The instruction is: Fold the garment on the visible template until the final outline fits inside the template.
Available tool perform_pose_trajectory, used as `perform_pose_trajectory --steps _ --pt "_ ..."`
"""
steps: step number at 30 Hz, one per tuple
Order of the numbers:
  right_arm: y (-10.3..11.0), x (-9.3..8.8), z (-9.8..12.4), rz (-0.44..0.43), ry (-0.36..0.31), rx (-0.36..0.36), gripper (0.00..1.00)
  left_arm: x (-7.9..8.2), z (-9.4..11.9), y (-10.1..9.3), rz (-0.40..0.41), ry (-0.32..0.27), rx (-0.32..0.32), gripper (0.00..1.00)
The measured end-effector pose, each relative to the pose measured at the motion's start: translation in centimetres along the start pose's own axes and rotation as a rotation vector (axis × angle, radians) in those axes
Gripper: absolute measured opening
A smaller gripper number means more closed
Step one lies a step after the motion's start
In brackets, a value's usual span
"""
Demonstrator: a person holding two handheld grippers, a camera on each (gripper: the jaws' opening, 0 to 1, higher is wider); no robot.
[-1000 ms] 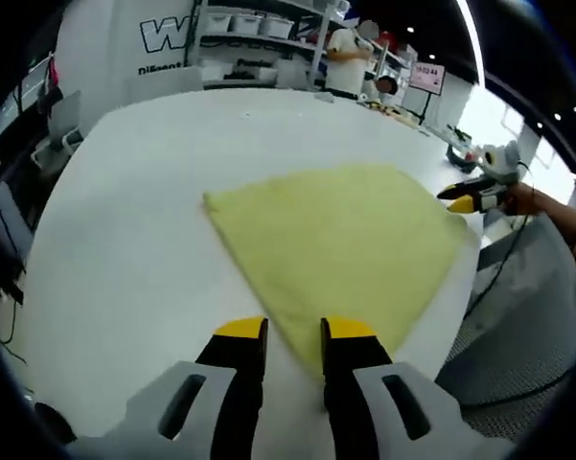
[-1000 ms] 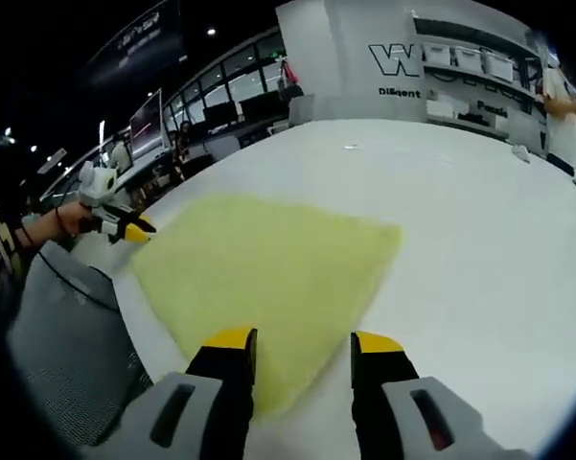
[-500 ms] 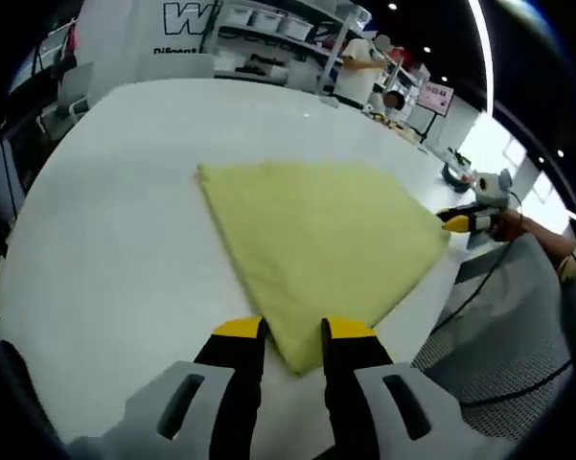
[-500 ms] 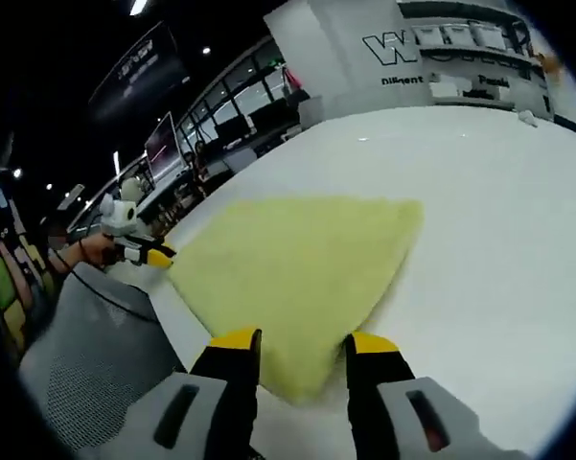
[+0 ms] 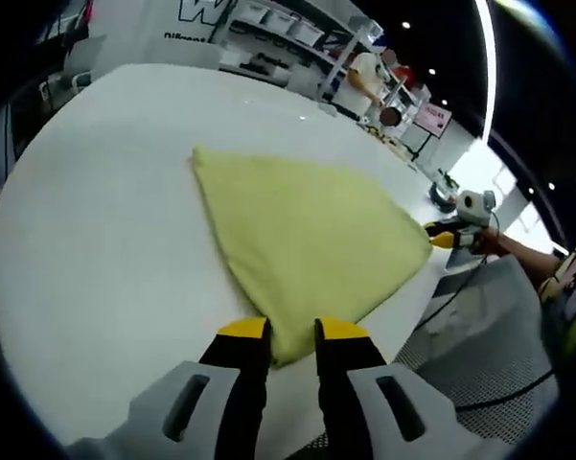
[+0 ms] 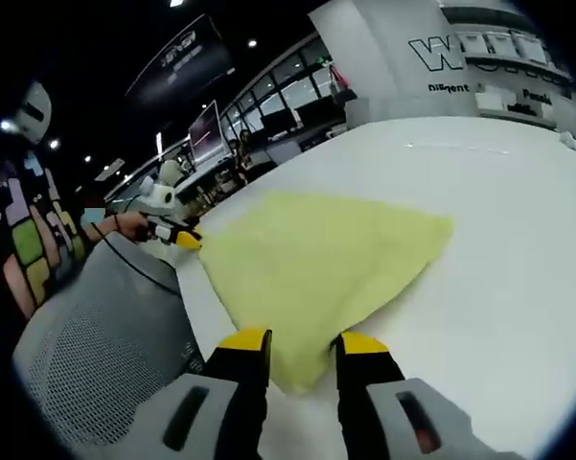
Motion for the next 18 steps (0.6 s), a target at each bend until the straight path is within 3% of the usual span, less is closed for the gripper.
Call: perform_pose_trajectory --steps 1,2,14,18 --pt "0.1 0.1 -0.1 0.0 -0.023 0.038 0.2 0.0 0.0 0.0 -0.002 -0.001 -0.002 0.1" --pt "0.2 -0.1 -0.3 0.02 0.036 0.087 0.2 0.1 0.1 -0.1 -0.005 -0.002 -0.004 0.04" --pt "0.9 -1.2 0.6 -0.025 0.039 0.205 0.12 -0.3 0.0 0.0 0.052 -0.021 -0.061 0.0" --pt "0.5 -1.0 0.2 -0.036 0.003 0.197 0.08 -0.5 -0.1 -0.1 0.079 -0.016 -0.086 0.0"
Point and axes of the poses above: the point that each gripper's makers call its tool centre point, and the gripper's own axes: z roughly backward along the fingers, y roughly to its left, x roughly out of its top, the point moved 10 cm from there along z, roughly backward along the fingers, and after that the axes turned 9 degrees about z, right-handed, at the moved point
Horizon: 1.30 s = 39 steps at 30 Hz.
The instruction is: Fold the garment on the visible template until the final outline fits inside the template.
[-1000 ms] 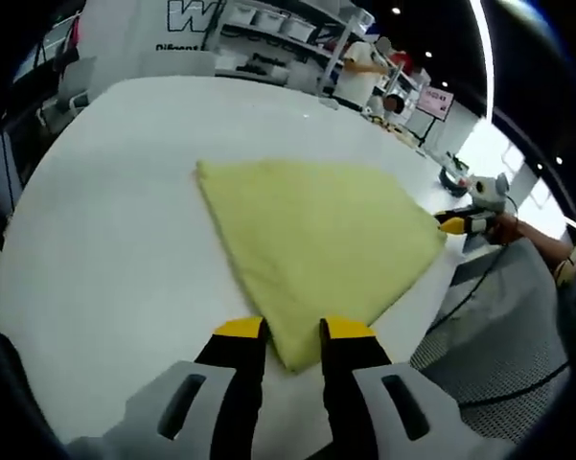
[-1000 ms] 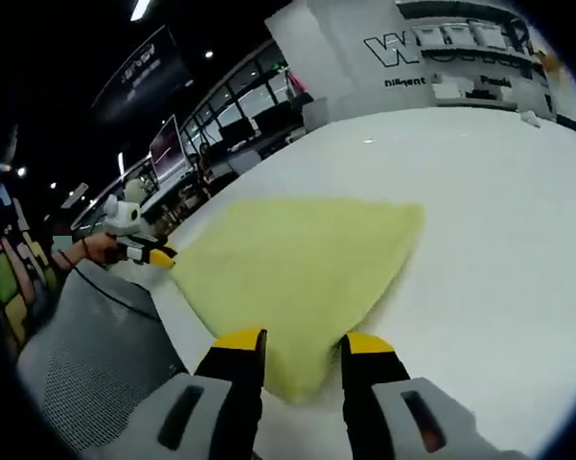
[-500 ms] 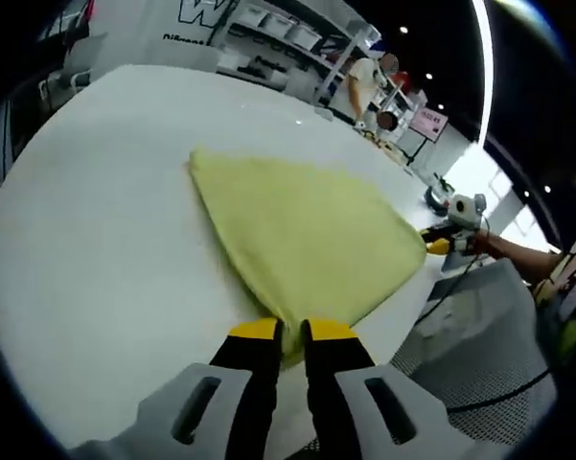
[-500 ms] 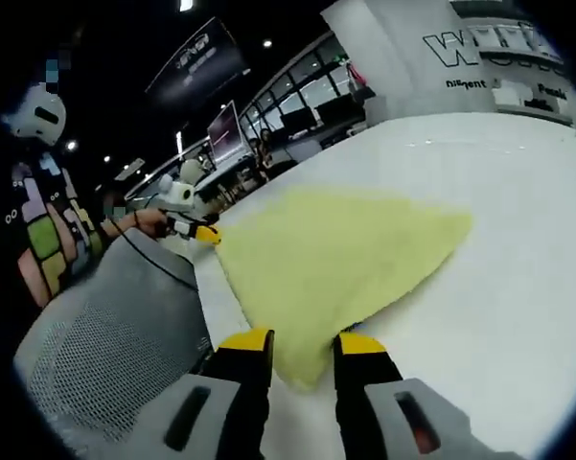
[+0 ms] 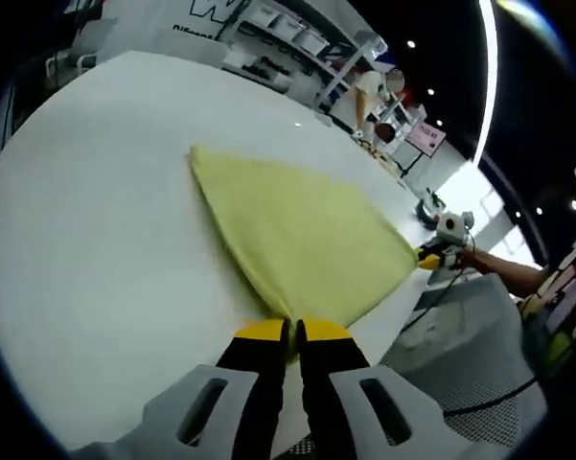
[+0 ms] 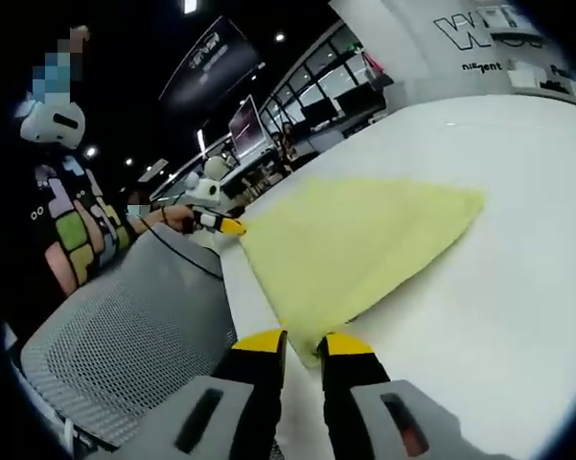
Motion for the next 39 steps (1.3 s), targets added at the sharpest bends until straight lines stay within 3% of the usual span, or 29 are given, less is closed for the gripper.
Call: perform_pose_trajectory --steps 4,10,12,16,19,22,28,30,31,33,37,39 --pt "-0.3 0.1 -0.1 -0.011 -0.017 0.003 0.0 -0.1 -0.1 0.2 0.016 0.005 -0.001 0.0" --pt "-0.2 0.2 0.9 -0.006 -0.02 0.032 0.0 0.0 0.2 0.4 0.033 0.015 -0.005 0.0" --pt "-0.3 -0.2 1.1 0.003 0.03 0.042 0.0 0.0 0.1 0.4 0.023 0.028 -0.004 0.0" --pt "-0.2 -0.1 1.2 0.013 0.061 0.063 0.0 0.1 0.2 0.3 -0.005 0.061 -0.005 0.0" --pt "-0.3 -0.3 1.3 0.032 0.102 0.068 0.0 0.3 0.2 0.3 -0.116 0.094 0.025 0.0" --pt "-0.6 -0.3 1.3 0.019 0.12 0.053 0.0 0.5 0.1 0.0 -0.148 0.121 0.048 0.0" --pt "-1.1 0.6 1.7 0.103 0.203 -0.036 0.0 1.3 0.1 -0.1 -0.267 0.152 0.149 0.0" --pt "-1.3 1.4 1.7 0.103 0.185 -0.062 0.0 1.6 0.1 -0.1 -0.313 0.15 0.195 0.0" --pt "-1.7 2.3 1.6 0.108 0.175 -0.118 0.0 1.8 0.0 -0.2 -0.35 0.154 0.232 0.0" --pt "-1.8 3.5 1.3 0.161 0.175 -0.143 0.0 2.2 -0.3 -0.7 -0.408 0.191 0.247 0.0" --pt "-1.3 2.7 1.5 0.191 0.25 -0.09 0.0 2.3 -0.2 -1.0 -0.41 0.218 0.239 0.0" --pt "-0.9 2.0 1.6 0.164 0.25 -0.07 0.0 2.0 0.2 -1.0 -0.392 0.218 0.213 0.0"
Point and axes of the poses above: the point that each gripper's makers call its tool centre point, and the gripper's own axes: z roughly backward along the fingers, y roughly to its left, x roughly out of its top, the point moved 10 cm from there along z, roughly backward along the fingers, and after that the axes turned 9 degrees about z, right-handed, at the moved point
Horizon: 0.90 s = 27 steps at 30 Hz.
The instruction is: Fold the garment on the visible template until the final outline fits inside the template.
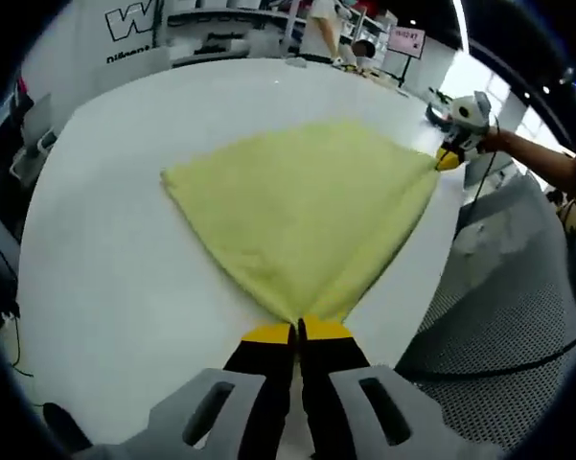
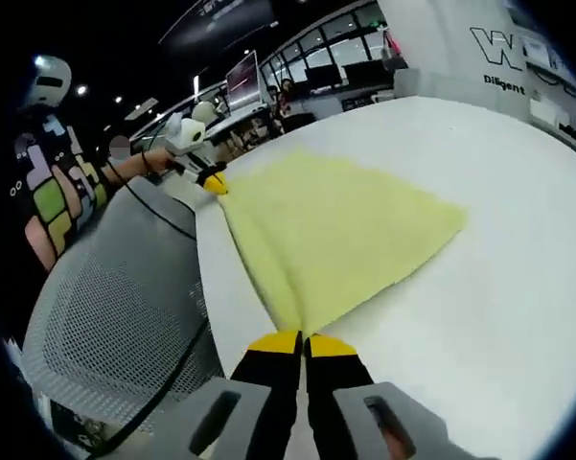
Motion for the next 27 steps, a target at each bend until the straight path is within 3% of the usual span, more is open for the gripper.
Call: perform_pose_trajectory --steps 7,17,19,22,25,26,27 --pt "1.1 -0.5 -0.5 0.02 0.033 0.006 0.0 -0.7 -0.1 0.1 -0.02 0.007 0.001 0.0" --pt "1.4 -0.4 1.2 0.018 0.088 0.01 0.0 -0.4 0.5 0.1 -0.034 0.002 -0.004 0.0" --pt "1.6 -0.2 1.6 0.011 0.058 0.001 0.0 -0.3 0.7 0.0 -0.038 0.008 -0.004 0.0" --pt "2.1 0.5 2.0 0.02 0.051 -0.012 0.0 -0.3 1.5 -0.1 -0.047 0.016 0.017 0.01" --pt "2.1 0.1 2.7 0.024 0.151 -0.048 0.0 -0.5 2.6 0.4 -0.065 0.039 0.072 0.0" --pt "2.0 0.2 2.9 0.02 0.135 -0.075 0.0 -0.4 3.1 0.6 -0.069 0.031 0.1 0.0" --pt "2.0 0.8 3.3 0.012 0.074 -0.101 0.0 -0.3 3.5 0.9 -0.067 0.011 0.114 0.0"
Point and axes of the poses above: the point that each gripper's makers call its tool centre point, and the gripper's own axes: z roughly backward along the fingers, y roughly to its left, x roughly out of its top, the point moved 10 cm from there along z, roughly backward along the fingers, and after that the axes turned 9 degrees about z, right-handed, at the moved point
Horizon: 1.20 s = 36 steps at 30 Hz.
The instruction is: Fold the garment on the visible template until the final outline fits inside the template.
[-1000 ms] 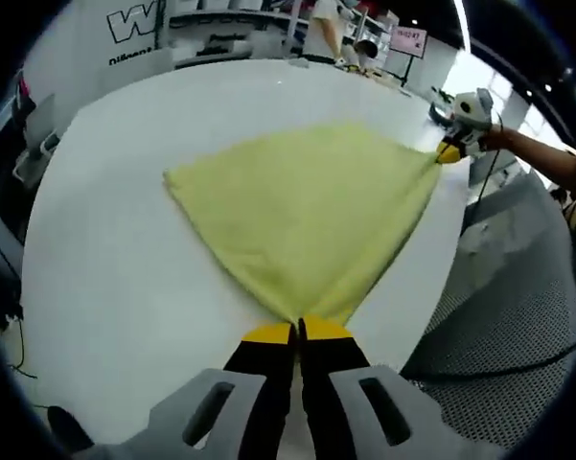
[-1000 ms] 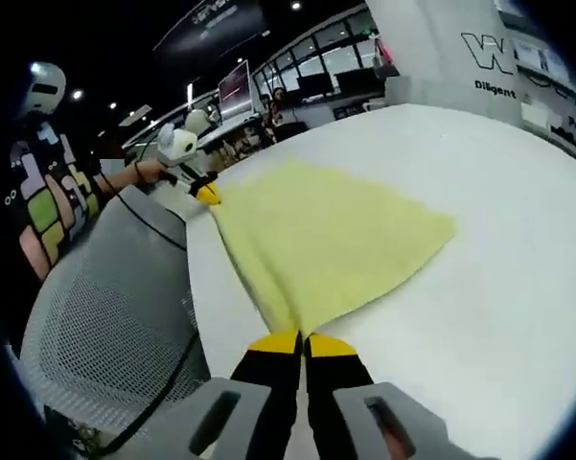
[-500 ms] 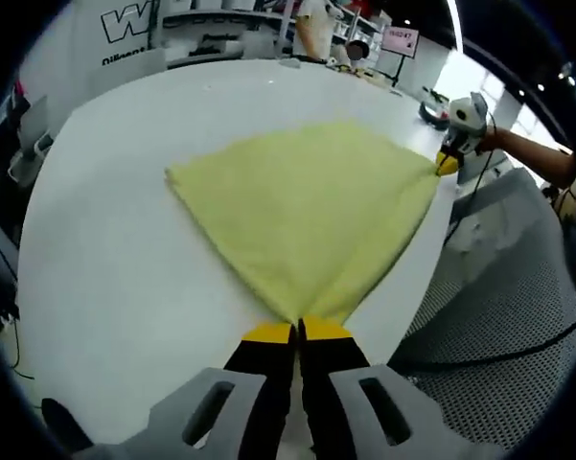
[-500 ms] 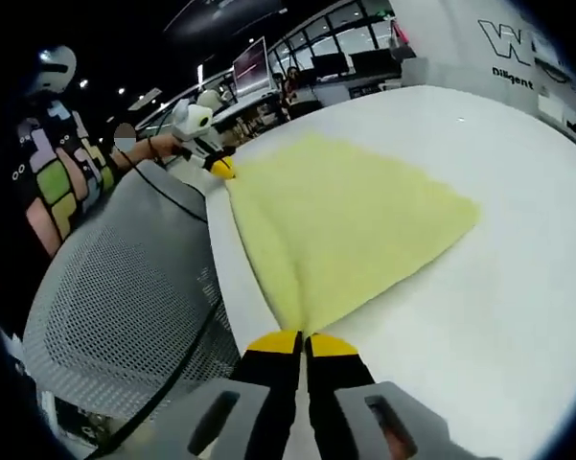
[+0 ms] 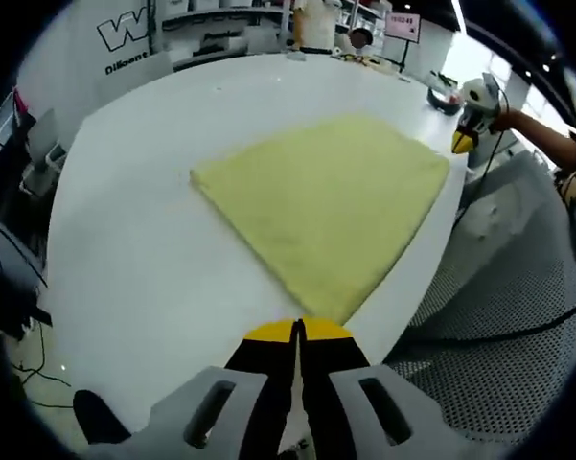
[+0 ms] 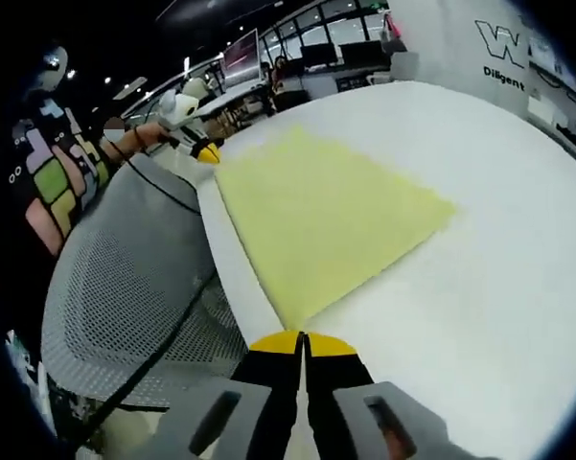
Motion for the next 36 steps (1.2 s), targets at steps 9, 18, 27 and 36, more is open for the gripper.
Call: perform_pose_trajectory --steps 9,18,27,36 --pt "-1.3 2.8 0.3 -0.295 -0.235 -0.348 0.0 2.4 1.2 -0.3 0.17 -0.252 0.046 0.0" --pt "-0.5 4.7 0.0 -0.386 -0.35 -0.671 0.0 5.2 2.5 -0.9 0.343 -0.613 0.184 0.0" --pt "0.0 5.3 -0.8 -0.451 -0.405 -0.86 0.47 6.2 2.8 -2.1 0.287 -0.773 0.351 0.68" --pt "0.4 4.8 -1.8 -0.481 -0.362 -0.916 1.0 5.6 1.6 -2.1 0.297 -0.72 0.349 0.99"
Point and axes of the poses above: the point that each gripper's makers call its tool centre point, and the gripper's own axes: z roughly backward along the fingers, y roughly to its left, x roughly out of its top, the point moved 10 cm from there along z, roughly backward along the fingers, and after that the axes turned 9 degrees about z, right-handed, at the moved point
